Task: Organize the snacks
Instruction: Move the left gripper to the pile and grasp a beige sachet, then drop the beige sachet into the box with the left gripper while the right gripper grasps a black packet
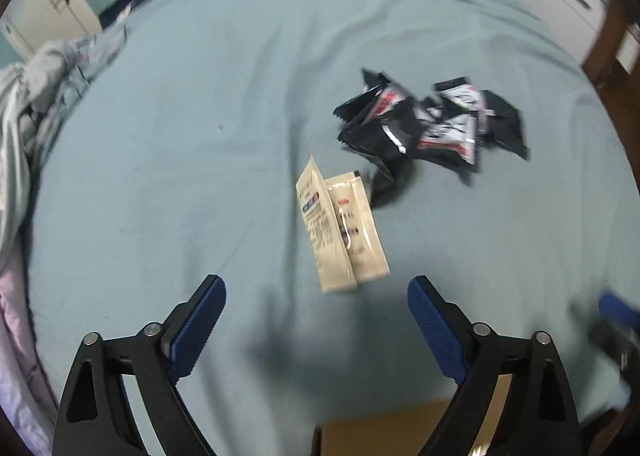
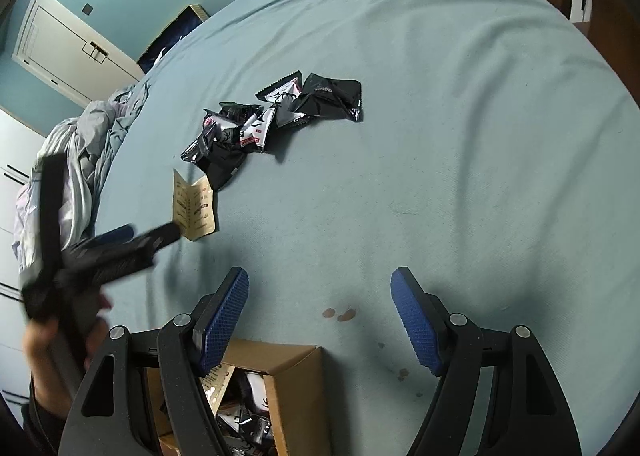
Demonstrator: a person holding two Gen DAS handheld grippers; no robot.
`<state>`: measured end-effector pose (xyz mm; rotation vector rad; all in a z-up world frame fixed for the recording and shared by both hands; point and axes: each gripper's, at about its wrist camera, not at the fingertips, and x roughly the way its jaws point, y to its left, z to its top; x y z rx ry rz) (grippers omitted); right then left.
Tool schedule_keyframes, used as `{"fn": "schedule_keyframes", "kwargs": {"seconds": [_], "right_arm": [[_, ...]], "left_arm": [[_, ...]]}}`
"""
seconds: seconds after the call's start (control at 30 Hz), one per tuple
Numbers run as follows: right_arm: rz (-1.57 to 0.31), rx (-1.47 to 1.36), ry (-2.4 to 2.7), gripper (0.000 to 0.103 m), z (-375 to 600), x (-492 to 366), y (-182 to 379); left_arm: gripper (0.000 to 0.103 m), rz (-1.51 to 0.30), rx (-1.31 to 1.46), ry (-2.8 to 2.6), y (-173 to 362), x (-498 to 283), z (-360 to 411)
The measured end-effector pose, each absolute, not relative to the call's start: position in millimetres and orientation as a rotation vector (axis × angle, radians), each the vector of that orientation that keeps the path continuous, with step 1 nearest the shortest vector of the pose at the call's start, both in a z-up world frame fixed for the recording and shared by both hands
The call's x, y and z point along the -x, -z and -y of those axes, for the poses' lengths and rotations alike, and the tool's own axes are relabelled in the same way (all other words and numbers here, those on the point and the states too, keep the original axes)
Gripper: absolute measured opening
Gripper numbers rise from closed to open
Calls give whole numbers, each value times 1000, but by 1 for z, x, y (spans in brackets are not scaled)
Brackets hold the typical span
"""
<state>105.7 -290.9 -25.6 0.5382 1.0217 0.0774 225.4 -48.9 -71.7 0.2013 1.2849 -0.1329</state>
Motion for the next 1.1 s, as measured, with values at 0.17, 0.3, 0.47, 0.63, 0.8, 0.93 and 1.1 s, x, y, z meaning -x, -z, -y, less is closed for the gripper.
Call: {"fn": "schedule_keyframes", "kwargs": {"seconds": [0.17,0.3,0.47,0.63,0.8,0.93,1.1], "right_arm": [[-1037,-562,-93,73,293,-107,31],[-1051,-583,-97,73,294,-109,34],[-1045,-581,-94,73,293,-108,34],[-1039,-567,-79,73,294,-105,32],[-1043,-557,-71,73,295,-104,31],[-1041,-582,-91,73,296,-101,26],[-1014,-546,-68,73,299,-107,17]], "left_arm": [[92,-1338,-202,110,92,-250,52],[92,-1397,-179,80,109,-261,46],[80,-1447,-104,85,117,-267,35],[16,-1444,-85,59,99,-256,28],[4,-1358,-76,69,57,-221,17],[4,-1273,-64,110,17,-182,8],[4,-1175,-88,188,-23,-130,8]]}}
